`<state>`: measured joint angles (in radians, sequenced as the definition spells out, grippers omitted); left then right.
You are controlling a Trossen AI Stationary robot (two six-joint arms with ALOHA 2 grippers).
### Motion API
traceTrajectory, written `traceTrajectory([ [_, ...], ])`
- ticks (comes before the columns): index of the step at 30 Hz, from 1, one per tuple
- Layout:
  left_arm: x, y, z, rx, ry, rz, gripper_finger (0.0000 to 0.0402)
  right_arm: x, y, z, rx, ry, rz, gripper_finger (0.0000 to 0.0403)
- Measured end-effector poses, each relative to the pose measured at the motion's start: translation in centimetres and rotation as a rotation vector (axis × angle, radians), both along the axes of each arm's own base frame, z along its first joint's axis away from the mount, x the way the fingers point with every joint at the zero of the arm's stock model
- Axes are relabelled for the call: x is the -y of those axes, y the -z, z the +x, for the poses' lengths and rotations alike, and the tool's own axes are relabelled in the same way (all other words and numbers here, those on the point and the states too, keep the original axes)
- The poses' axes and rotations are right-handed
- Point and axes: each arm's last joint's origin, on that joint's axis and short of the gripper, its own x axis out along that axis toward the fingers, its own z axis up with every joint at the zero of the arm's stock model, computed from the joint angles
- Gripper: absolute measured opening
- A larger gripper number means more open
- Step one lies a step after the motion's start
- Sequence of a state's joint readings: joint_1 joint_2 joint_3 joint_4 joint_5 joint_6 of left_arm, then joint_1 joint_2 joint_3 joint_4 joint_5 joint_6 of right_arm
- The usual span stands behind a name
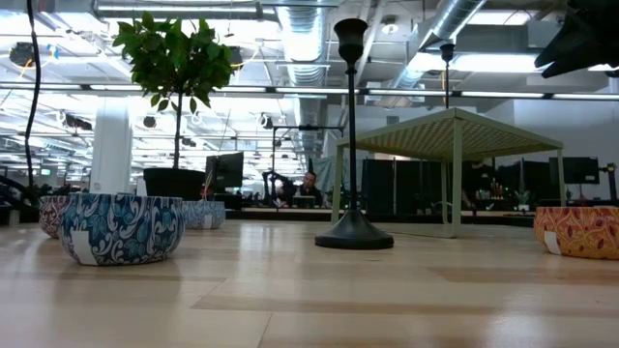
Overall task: Pick & Place candle stick holders
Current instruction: Align the black candle holder with the other black candle holder on the shelf
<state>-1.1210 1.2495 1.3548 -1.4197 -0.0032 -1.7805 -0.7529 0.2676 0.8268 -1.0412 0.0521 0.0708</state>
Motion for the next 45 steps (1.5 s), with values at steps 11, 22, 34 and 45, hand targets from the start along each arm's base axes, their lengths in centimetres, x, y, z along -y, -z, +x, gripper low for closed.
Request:
traceTrajectory([
  [11, -0.2, 0.0, 0.5, -0.001, -0.025, -0.003, 0.0127, 0.0, 0.0, 0.0, 0.0, 0.0, 0.0, 0.0217],
  [22, -1.0, 0.0, 1.7, -0.032, -0.039, -0.022, 0.0128, 0.0, 0.0, 0.0, 0.0, 0.0, 0.0, 0.0217],
  [34, -2.0, -0.5, 2.2, -0.013, -0.076, -0.049, 0.013, 0.0, 0.0, 0.0, 0.0, 0.0, 0.0, 0.0217],
  [45, -3.8, -2.0, 3.5, 0.066, -0.176, -0.077, 0.013, 0.0, 0.0, 0.0, 0.0, 0.0, 0.0, 0.0217],
])
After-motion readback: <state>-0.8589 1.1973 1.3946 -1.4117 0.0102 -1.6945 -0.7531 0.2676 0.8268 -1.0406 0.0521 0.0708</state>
